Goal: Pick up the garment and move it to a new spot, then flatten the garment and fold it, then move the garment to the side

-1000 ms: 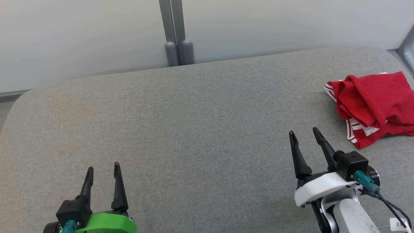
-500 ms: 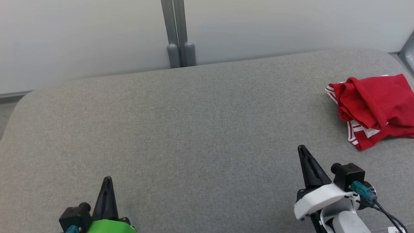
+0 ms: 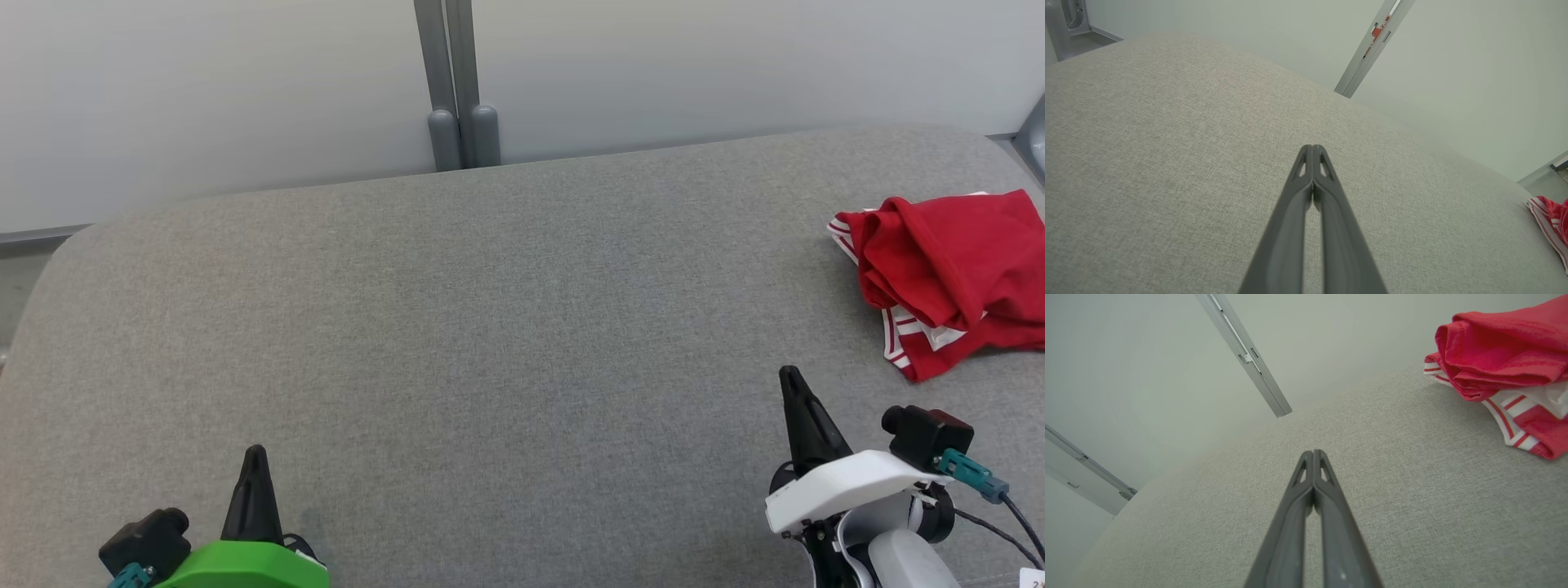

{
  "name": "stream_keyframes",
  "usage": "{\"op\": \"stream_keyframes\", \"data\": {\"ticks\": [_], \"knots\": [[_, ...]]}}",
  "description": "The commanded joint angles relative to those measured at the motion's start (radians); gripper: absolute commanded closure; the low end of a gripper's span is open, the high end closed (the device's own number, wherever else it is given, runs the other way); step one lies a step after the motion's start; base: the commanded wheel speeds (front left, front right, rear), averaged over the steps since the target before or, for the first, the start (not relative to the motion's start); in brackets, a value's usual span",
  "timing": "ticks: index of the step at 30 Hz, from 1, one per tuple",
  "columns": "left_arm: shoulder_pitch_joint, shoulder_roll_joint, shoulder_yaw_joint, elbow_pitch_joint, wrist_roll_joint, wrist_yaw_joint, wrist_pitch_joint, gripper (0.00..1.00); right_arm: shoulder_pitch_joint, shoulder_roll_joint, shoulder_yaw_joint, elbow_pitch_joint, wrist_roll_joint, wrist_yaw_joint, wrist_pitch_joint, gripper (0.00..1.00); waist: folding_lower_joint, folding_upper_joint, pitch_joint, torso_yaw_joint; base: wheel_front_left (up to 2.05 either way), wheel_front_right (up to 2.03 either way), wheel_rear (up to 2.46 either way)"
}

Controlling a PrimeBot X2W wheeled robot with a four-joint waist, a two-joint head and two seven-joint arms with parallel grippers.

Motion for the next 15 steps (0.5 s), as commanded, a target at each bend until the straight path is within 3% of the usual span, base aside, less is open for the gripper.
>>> {"op": "stream_keyframes", "data": {"ticks": [1, 15], "knots": [[-0.032, 0.003, 0.009, -0.012, -0.040, -0.008, 0.008, 1.00, -0.017, -0.007, -0.008, -0.021, 0.045, 0.000, 0.008, 1.00, 0.0000, 0.0000, 0.000, 0.001, 0.00, 0.00, 0.00], [-0.057, 0.003, 0.037, -0.009, -0.236, -0.032, 0.062, 1.00, -0.016, -0.012, -0.035, -0.029, 0.261, 0.000, 0.058, 1.00, 0.0000, 0.0000, 0.001, 0.009, 0.00, 0.00, 0.00]]}}
